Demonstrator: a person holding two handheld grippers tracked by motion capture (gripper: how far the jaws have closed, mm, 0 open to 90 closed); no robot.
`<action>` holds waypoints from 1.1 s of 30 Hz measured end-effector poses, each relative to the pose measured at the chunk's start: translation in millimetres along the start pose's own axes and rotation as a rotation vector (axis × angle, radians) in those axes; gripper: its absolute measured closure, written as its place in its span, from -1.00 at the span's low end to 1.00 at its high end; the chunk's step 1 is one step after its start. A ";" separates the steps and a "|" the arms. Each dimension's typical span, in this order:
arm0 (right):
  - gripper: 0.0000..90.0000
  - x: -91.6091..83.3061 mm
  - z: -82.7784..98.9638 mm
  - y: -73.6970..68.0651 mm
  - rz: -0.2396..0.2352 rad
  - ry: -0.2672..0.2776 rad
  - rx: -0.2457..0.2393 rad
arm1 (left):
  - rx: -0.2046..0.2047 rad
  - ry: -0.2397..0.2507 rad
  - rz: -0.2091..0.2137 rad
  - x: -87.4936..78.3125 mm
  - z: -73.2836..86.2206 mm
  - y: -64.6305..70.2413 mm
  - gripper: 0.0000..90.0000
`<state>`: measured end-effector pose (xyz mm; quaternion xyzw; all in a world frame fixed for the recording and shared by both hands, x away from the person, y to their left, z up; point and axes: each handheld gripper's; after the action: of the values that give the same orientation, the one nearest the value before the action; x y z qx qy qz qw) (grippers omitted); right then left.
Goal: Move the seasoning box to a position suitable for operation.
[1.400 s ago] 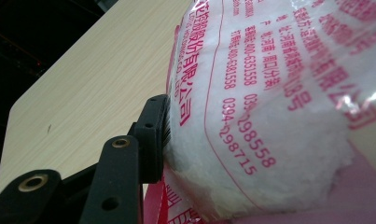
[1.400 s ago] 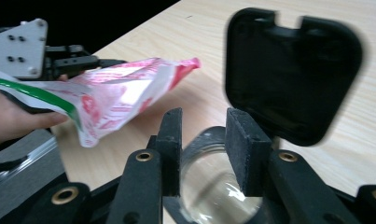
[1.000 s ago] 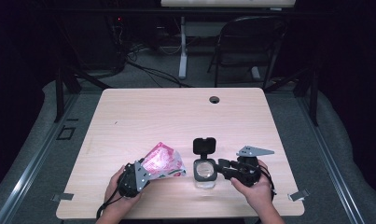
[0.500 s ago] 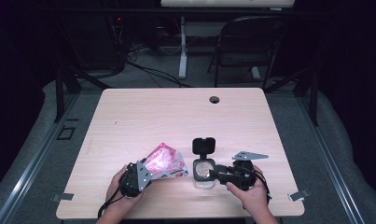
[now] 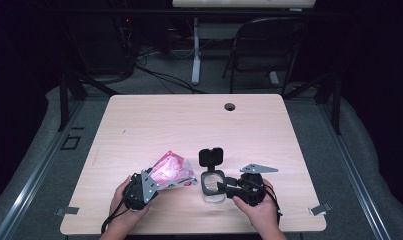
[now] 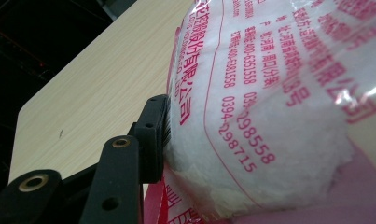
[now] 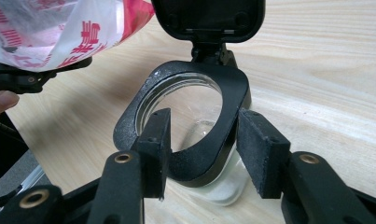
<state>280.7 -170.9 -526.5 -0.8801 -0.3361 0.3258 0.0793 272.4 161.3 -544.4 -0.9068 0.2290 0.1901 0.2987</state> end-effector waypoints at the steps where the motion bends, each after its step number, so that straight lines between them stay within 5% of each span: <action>1: 0.22 0.0 0.0 0.0 0.000 0.000 0.000 | 0.000 0.000 0.000 0.0 0.0 0.0 0.26; 14: 0.19 -9.5 6.4 -5.2 -0.028 0.006 0.005 | 0.027 -0.006 0.010 2.6 -1.5 3.4 0.26; 19: 0.18 -15.6 12.6 -6.1 -0.052 -0.014 -0.046 | 0.018 -0.005 0.006 2.0 -1.3 0.8 0.26; 24: 0.17 -13.9 19.6 -8.4 -0.021 -0.069 -0.173 | 0.018 -0.006 0.007 0.7 -1.1 -1.3 0.26; 33: 0.26 2.4 21.5 -10.8 0.013 -0.113 -0.207 | 0.011 0.000 0.002 -0.1 -0.6 -1.3 0.26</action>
<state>262.8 -162.8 -540.6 -0.8661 -0.3661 0.3389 -0.0330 273.1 161.9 -543.3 -0.9049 0.2309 0.1892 0.3033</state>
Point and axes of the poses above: each handheld gripper's, and its own axes: x roughly forward along the jaws, z roughly out of its underside, y roughly to its right, and after that the axes turned 4 degrees about y, right-handed
